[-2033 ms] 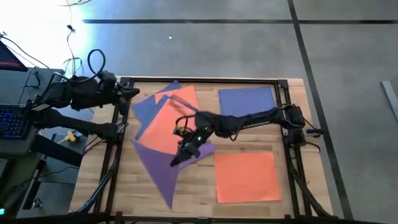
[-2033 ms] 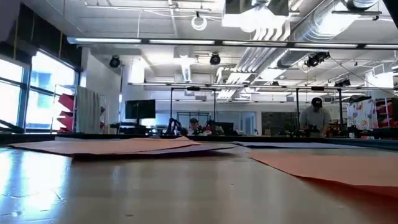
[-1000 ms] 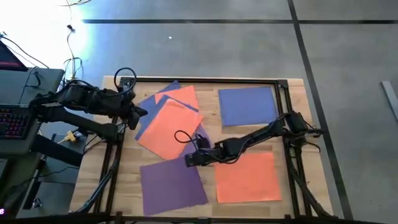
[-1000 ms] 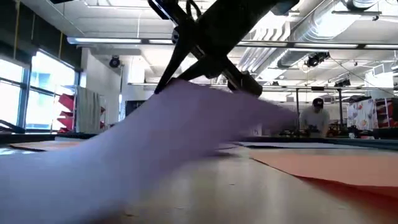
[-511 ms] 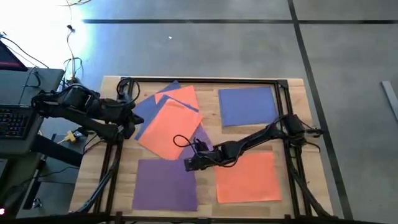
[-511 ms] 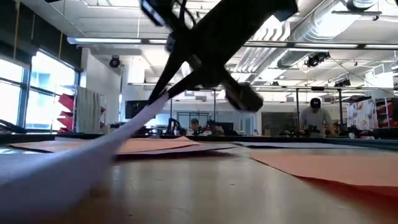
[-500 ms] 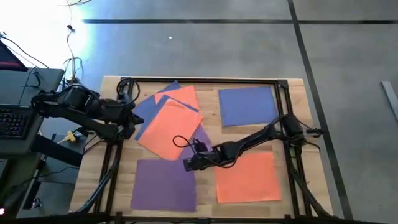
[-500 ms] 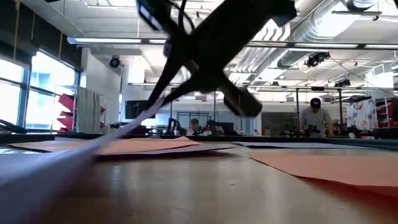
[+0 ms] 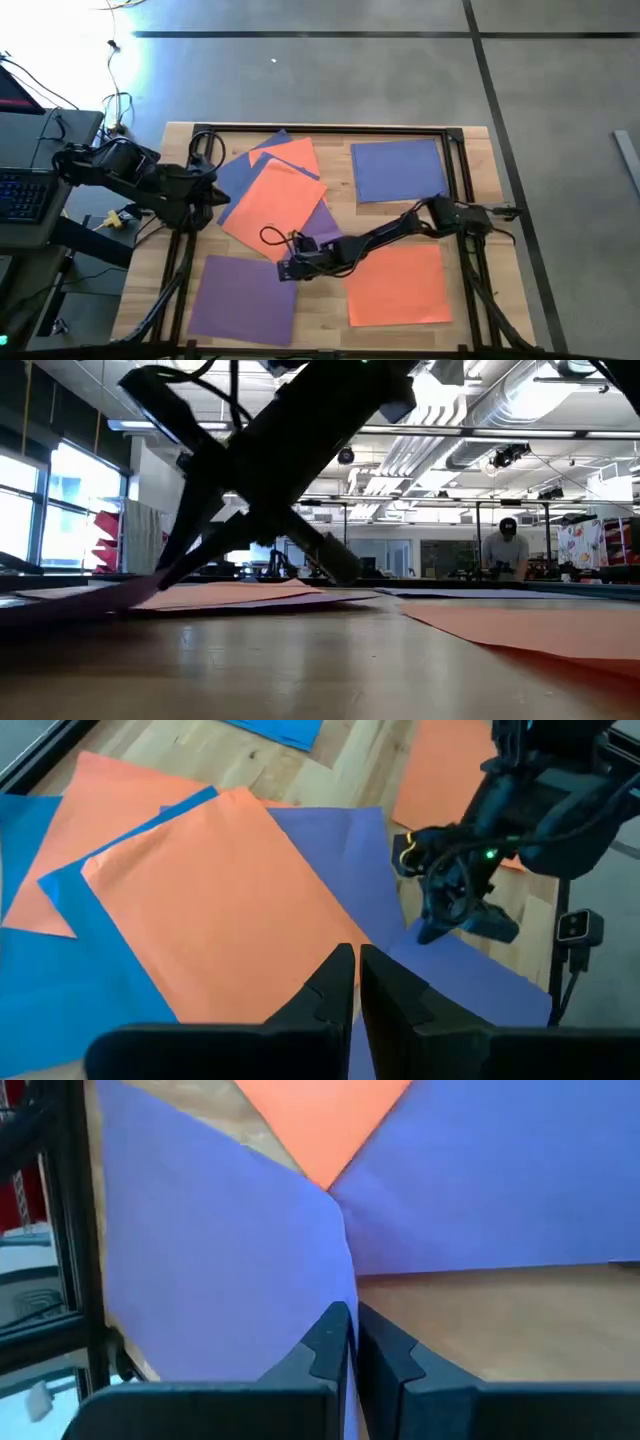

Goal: Organize paper
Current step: Put the purple colored paper to the bottom left of the table

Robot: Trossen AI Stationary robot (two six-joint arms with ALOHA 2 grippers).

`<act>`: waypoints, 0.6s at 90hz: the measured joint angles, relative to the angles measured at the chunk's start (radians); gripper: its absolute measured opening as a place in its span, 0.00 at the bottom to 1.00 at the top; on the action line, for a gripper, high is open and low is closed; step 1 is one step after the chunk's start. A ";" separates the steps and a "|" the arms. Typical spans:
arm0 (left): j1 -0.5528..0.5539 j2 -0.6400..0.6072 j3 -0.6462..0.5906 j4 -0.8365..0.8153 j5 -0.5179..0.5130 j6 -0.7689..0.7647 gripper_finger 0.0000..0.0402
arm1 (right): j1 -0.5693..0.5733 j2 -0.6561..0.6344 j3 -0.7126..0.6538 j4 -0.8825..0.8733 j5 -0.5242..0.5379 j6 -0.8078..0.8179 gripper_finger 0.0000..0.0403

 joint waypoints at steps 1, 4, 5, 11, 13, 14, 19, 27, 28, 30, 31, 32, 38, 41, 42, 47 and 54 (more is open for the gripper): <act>-0.001 0.000 0.000 0.000 0.000 0.000 0.00 | 0.000 0.002 0.004 0.001 0.000 0.000 0.00; -0.003 0.000 0.000 0.000 0.001 0.000 0.00 | 0.000 0.005 0.013 0.000 0.001 0.000 0.00; -0.005 0.000 0.000 0.000 0.000 0.000 0.00 | 0.000 0.005 0.015 -0.002 0.001 0.000 0.00; -0.010 0.000 0.000 0.000 0.000 -0.001 0.00 | 0.000 0.005 0.018 -0.005 0.013 0.000 0.01; -0.011 0.000 0.000 0.000 0.000 0.000 0.00 | 0.000 0.005 0.019 -0.008 0.014 -0.003 0.01; -0.012 0.000 0.000 0.000 0.000 0.000 0.00 | 0.000 0.005 0.019 -0.011 0.014 -0.006 0.02; -0.016 0.000 -0.001 0.000 0.000 -0.001 0.00 | -0.001 0.005 0.019 -0.026 0.011 -0.016 0.05; -0.020 0.000 -0.001 -0.001 -0.001 0.003 0.00 | -0.009 0.004 0.019 -0.024 -0.020 -0.008 0.15; -0.020 0.000 -0.001 -0.001 -0.001 0.004 0.00 | -0.010 0.003 0.019 -0.023 -0.023 -0.008 0.16; -0.020 0.000 -0.001 0.000 -0.001 0.005 0.00 | -0.011 0.003 0.019 -0.020 -0.024 -0.008 0.19; -0.020 0.000 -0.001 -0.001 -0.001 0.005 0.00 | -0.012 0.003 0.019 -0.019 -0.024 -0.008 0.21; -0.020 0.000 -0.001 -0.001 -0.001 0.005 0.00 | -0.012 0.003 0.019 -0.019 -0.023 -0.008 0.23; -0.020 0.000 -0.001 -0.001 -0.001 0.006 0.00 | -0.016 0.002 0.019 -0.023 -0.018 -0.008 0.33; -0.020 0.000 -0.001 -0.001 -0.001 0.008 0.00 | -0.018 0.002 0.019 -0.024 -0.018 -0.008 0.39; -0.020 0.000 -0.001 -0.001 -0.001 0.008 0.00 | -0.019 0.002 0.019 -0.024 -0.018 -0.009 0.41; -0.020 0.000 -0.001 -0.003 -0.001 0.011 0.00 | -0.024 0.001 0.019 -0.024 -0.019 -0.022 0.49; -0.020 0.000 -0.001 -0.004 0.000 0.013 0.00 | -0.033 -0.002 0.041 -0.061 -0.028 -0.042 0.60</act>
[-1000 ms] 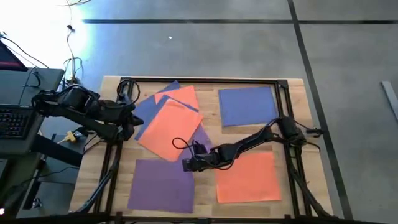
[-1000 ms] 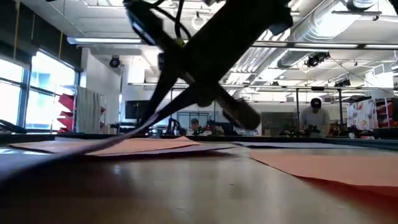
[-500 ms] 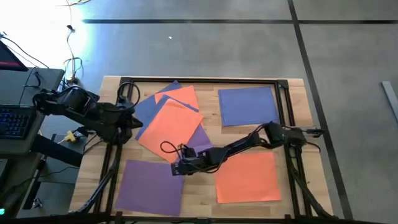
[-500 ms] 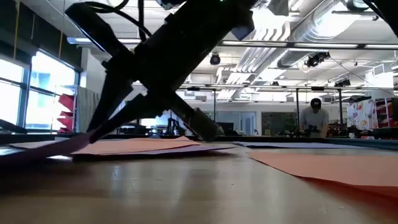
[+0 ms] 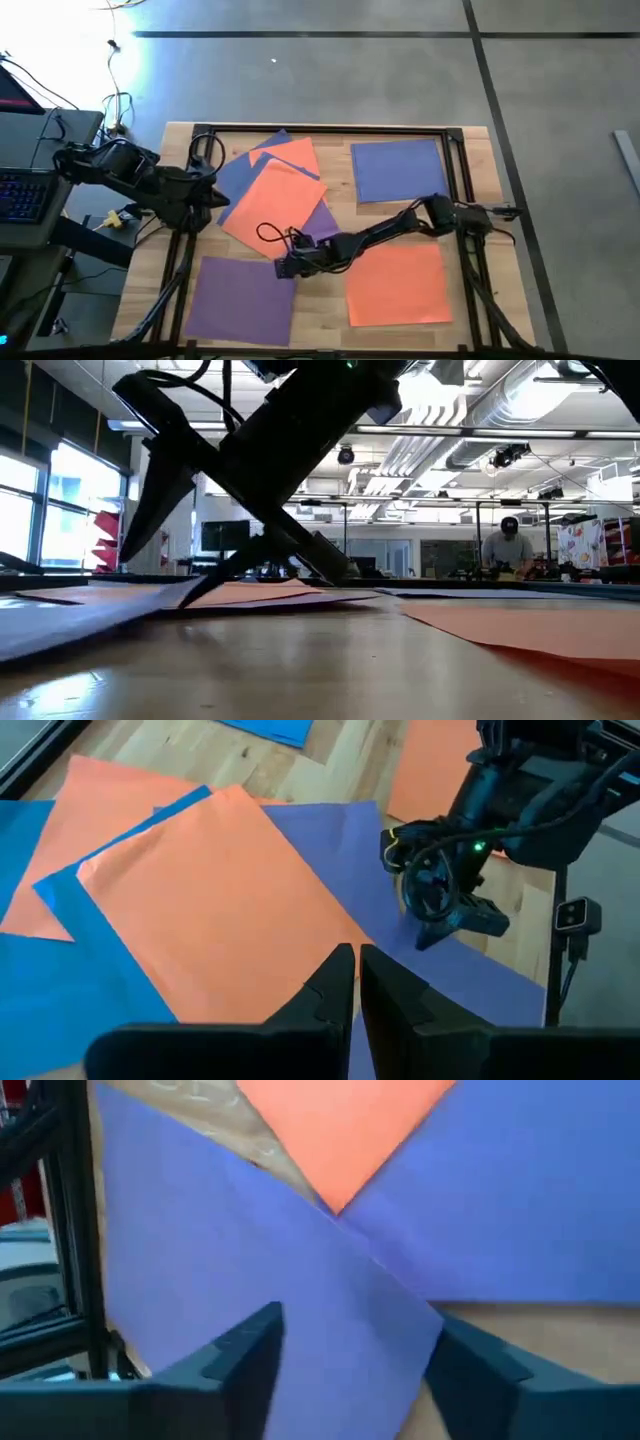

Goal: Organize paper
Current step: Put the purple colored paper to the bottom left of the table, then stack the purple colored paper on top of the purple colored paper

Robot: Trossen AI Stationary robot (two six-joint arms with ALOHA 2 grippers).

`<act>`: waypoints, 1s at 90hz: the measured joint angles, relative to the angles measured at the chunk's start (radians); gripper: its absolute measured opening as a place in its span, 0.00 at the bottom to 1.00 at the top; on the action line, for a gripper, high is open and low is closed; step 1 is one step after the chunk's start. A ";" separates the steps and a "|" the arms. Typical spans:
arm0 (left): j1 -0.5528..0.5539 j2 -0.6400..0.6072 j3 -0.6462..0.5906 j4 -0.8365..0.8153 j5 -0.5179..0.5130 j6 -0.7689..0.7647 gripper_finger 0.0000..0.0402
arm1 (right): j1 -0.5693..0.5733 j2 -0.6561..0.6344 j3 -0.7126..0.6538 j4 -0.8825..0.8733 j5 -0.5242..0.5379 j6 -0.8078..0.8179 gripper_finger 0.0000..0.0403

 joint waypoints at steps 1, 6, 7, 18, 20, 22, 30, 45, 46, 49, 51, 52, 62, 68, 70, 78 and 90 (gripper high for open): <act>0.000 0.000 0.000 0.000 0.000 0.000 0.00 | -0.001 0.000 0.006 -0.008 0.000 -0.002 0.61; 0.000 0.000 0.000 0.000 0.000 -0.002 0.00 | -0.008 -0.006 0.039 -0.053 -0.007 -0.024 0.65; 0.000 0.000 0.000 0.000 0.000 -0.003 0.00 | -0.010 -0.008 0.046 -0.063 -0.007 -0.031 0.66; 0.000 0.001 0.000 0.000 -0.010 -0.009 0.00 | -0.037 -0.038 0.128 -0.212 -0.015 -0.127 0.68; 0.000 0.002 0.000 0.001 -0.017 -0.012 0.00 | -0.046 -0.044 0.142 -0.249 -0.016 -0.150 0.68; 0.000 0.004 0.000 0.001 -0.025 -0.019 0.00 | -0.054 -0.052 0.156 -0.286 -0.017 -0.173 0.68; 0.000 0.016 0.000 0.002 -0.060 -0.049 0.00 | -0.098 -0.080 0.189 -0.418 -0.018 -0.280 0.68; 0.011 0.063 0.000 0.004 -0.093 -0.099 0.00 | -0.222 -0.124 0.190 -0.569 -0.069 -0.547 0.68; 0.013 0.068 0.000 0.004 -0.094 -0.104 0.00 | -0.232 -0.124 0.188 -0.578 -0.076 -0.566 0.68; 0.019 0.081 0.000 0.004 -0.095 -0.118 0.00 | -0.263 -0.124 0.184 -0.612 -0.100 -0.619 0.68; 0.022 0.091 0.000 0.004 -0.094 -0.127 0.00 | -0.283 -0.124 0.183 -0.634 -0.116 -0.656 0.68; 0.025 0.097 0.000 0.004 -0.095 -0.131 0.00 | -0.293 -0.124 0.182 -0.646 -0.123 -0.675 0.68; 0.058 0.153 0.000 0.004 -0.095 -0.157 0.00 | -0.383 -0.122 0.181 -0.725 -0.138 -0.833 0.68; 0.092 0.186 0.000 0.003 -0.092 -0.165 0.00 | -0.429 -0.122 0.181 -0.753 -0.157 -0.918 0.68; 0.104 0.196 0.000 0.003 -0.089 -0.166 0.00 | -0.442 -0.122 0.181 -0.765 -0.163 -0.946 0.68; 0.159 0.230 0.000 0.002 -0.064 -0.174 0.00 | -0.480 -0.120 0.168 -0.789 -0.215 -1.036 0.68; 0.229 0.270 0.000 0.001 -0.048 -0.159 0.00 | -0.499 -0.125 0.035 -0.788 -0.342 -1.116 0.68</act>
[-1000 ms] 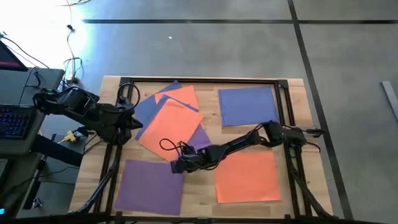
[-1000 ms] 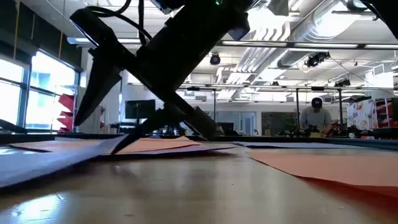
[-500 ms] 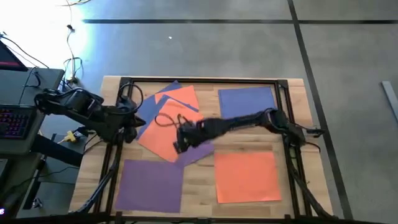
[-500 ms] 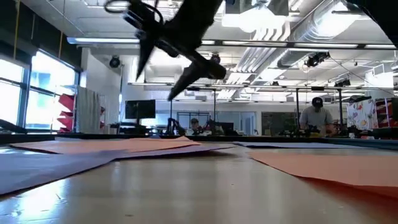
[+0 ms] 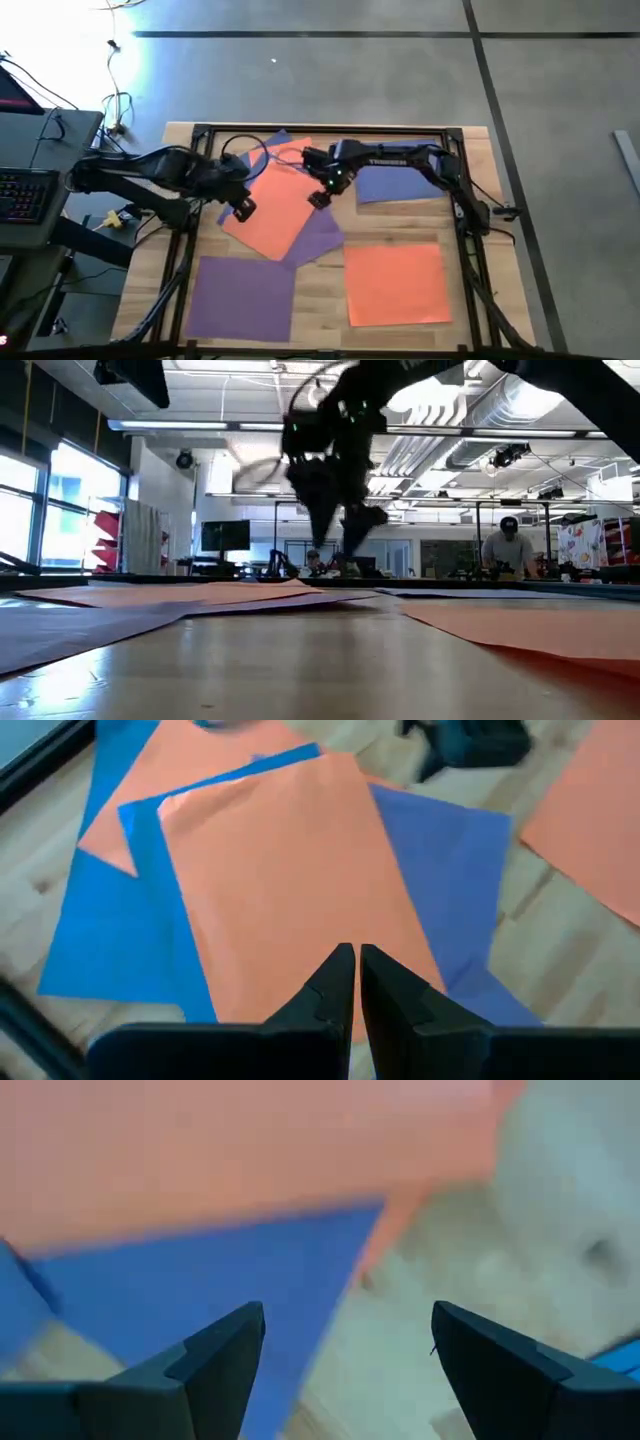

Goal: Organize paper
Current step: Stack the purple colored paper on top of the purple colored paper

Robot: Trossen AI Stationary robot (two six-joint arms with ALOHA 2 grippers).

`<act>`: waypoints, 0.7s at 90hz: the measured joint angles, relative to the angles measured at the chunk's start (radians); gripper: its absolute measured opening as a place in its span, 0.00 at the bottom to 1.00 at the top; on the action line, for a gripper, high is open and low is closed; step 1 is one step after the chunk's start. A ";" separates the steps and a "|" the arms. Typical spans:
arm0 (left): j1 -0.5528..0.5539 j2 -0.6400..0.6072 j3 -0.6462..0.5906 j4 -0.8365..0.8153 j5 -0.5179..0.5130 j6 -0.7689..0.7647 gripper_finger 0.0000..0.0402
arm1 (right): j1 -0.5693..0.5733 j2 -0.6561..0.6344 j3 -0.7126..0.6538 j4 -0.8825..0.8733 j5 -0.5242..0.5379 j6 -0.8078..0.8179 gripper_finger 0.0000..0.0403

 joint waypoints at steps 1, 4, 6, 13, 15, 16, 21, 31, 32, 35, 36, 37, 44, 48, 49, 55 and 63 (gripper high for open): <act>0.005 0.003 0.000 0.000 0.000 0.004 0.00 | 0.001 -0.001 -0.014 0.001 -0.008 -0.001 0.68; 0.022 0.011 0.000 0.000 0.000 0.019 0.00 | 0.006 -0.008 -0.057 0.008 -0.032 -0.004 0.68; 0.032 0.017 0.000 0.000 0.000 0.030 0.00 | 0.011 -0.018 -0.085 0.015 -0.048 -0.004 0.68; 0.069 0.039 0.000 0.000 0.000 0.083 0.00 | 0.036 -0.071 -0.189 0.072 -0.095 0.008 0.68; 0.080 0.046 0.000 0.001 0.000 0.101 0.00 | 0.043 -0.090 -0.221 0.100 -0.105 0.022 0.68; 0.085 0.049 0.000 0.001 0.000 0.108 0.00 | 0.048 -0.098 -0.237 0.116 -0.112 0.031 0.68; 0.108 0.066 0.000 0.006 0.009 0.151 0.00 | 0.070 -0.144 -0.325 0.215 -0.147 0.094 0.68; 0.145 0.110 0.000 0.039 0.047 0.246 0.00 | 0.113 -0.237 -0.490 0.470 -0.181 0.283 0.68; 0.148 0.115 0.000 0.044 0.050 0.255 0.00 | 0.117 -0.244 -0.505 0.495 -0.185 0.305 0.68; 0.157 0.130 0.000 0.055 0.059 0.278 0.00 | 0.127 -0.262 -0.545 0.562 -0.196 0.370 0.68; 0.160 0.135 0.000 0.059 0.062 0.285 0.00 | 0.129 -0.268 -0.558 0.580 -0.197 0.391 0.68; 0.163 0.139 0.000 0.063 0.066 0.291 0.00 | 0.132 -0.273 -0.571 0.597 -0.197 0.412 0.68; 0.182 0.175 0.000 0.077 0.105 0.333 0.00 | 0.153 -0.275 -0.650 0.679 -0.197 0.532 0.68; 0.189 0.192 0.000 0.088 0.127 0.358 0.00 | 0.160 -0.280 -0.676 0.745 -0.195 0.581 0.68; 0.190 0.198 0.000 0.090 0.131 0.363 0.00 | 0.163 -0.281 -0.682 0.763 -0.193 0.591 0.68; 0.196 0.222 0.000 0.102 0.150 0.395 0.00 | 0.179 -0.282 -0.715 0.851 -0.172 0.649 0.68; 0.202 0.249 0.000 0.112 0.182 0.436 0.00 | 0.183 -0.280 -0.745 0.964 -0.150 0.730 0.68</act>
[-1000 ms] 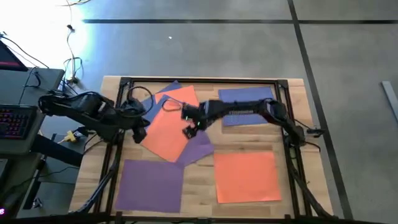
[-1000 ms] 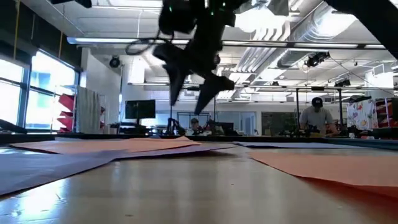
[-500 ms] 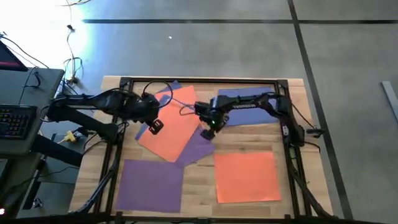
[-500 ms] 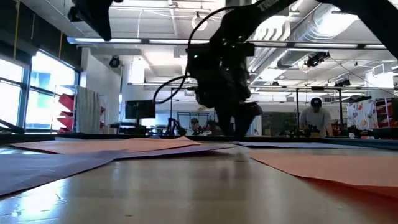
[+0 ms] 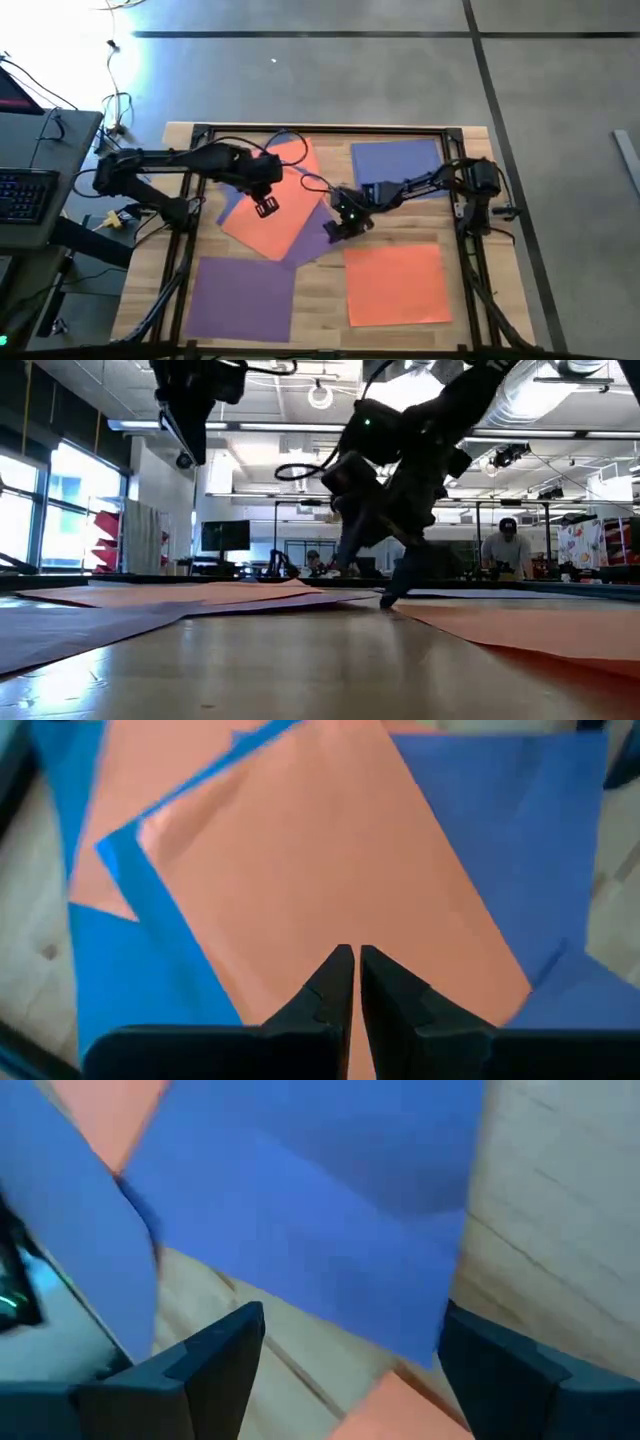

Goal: Organize paper
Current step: Stack the purple colored paper on top of the purple colored paper

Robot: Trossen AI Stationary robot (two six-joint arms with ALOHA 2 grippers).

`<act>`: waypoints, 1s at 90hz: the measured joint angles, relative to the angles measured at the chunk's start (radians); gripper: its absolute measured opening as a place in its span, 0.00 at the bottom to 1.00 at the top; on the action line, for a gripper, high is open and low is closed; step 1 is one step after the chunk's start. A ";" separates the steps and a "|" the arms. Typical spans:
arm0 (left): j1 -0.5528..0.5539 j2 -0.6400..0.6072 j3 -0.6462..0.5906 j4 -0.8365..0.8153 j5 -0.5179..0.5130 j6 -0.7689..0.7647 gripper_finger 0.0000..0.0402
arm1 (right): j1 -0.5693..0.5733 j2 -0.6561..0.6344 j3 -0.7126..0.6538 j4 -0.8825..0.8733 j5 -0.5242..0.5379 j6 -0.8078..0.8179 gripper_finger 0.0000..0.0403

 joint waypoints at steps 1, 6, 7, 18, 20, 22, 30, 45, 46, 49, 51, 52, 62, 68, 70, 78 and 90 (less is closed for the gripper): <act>0.000 0.003 0.000 0.001 0.004 0.004 0.00 | 0.000 0.001 -0.002 0.011 0.000 0.008 0.68; 0.000 0.017 0.000 0.001 0.012 0.016 0.00 | -0.003 0.002 -0.014 0.050 0.004 0.038 0.68; 0.000 0.019 0.000 0.001 0.013 0.019 0.00 | -0.002 0.002 -0.015 0.057 0.004 0.040 0.68; 0.000 0.026 0.000 0.003 0.027 0.041 0.00 | -0.008 0.006 -0.028 0.115 0.000 0.067 0.68; 0.000 0.025 0.000 0.003 0.027 0.044 0.00 | -0.009 0.006 -0.029 0.117 -0.002 0.072 0.68; 0.000 0.025 0.000 0.003 0.027 0.046 0.00 | -0.009 0.007 -0.030 0.118 -0.002 0.079 0.68; 0.002 0.022 0.000 0.003 0.023 0.049 0.00 | -0.009 0.017 -0.031 0.130 -0.022 0.082 0.66; 0.012 0.019 0.000 0.007 0.019 0.057 0.00 | 0.008 0.054 -0.031 0.222 -0.037 0.114 0.53; 0.012 0.019 0.000 0.008 0.019 0.057 0.00 | 0.009 0.056 -0.031 0.225 -0.037 0.119 0.52; 0.015 0.019 0.000 0.007 0.018 0.058 0.00 | 0.009 0.063 -0.031 0.234 -0.037 0.129 0.48; 0.017 0.019 0.000 0.007 0.017 0.059 0.00 | 0.011 0.068 -0.031 0.240 -0.038 0.135 0.46; 0.018 0.019 0.000 0.008 0.017 0.059 0.00 | 0.011 0.071 -0.031 0.243 -0.039 0.138 0.44; 0.019 0.019 0.000 0.009 0.006 0.076 0.00 | 0.024 0.091 -0.027 0.264 -0.007 0.152 0.31; 0.019 0.019 0.000 0.009 -0.005 0.086 0.00 | 0.030 0.092 -0.027 0.264 0.021 0.151 0.22; 0.019 0.019 0.000 0.009 -0.008 0.089 0.00 | 0.032 0.093 -0.028 0.267 0.029 0.151 0.19; 0.019 0.019 0.000 0.009 -0.008 0.091 0.00 | 0.039 0.092 -0.028 0.295 0.059 0.134 0.05; 0.026 0.018 0.000 0.008 -0.019 0.092 0.00 | 0.036 0.061 -0.029 0.274 0.073 0.124 0.01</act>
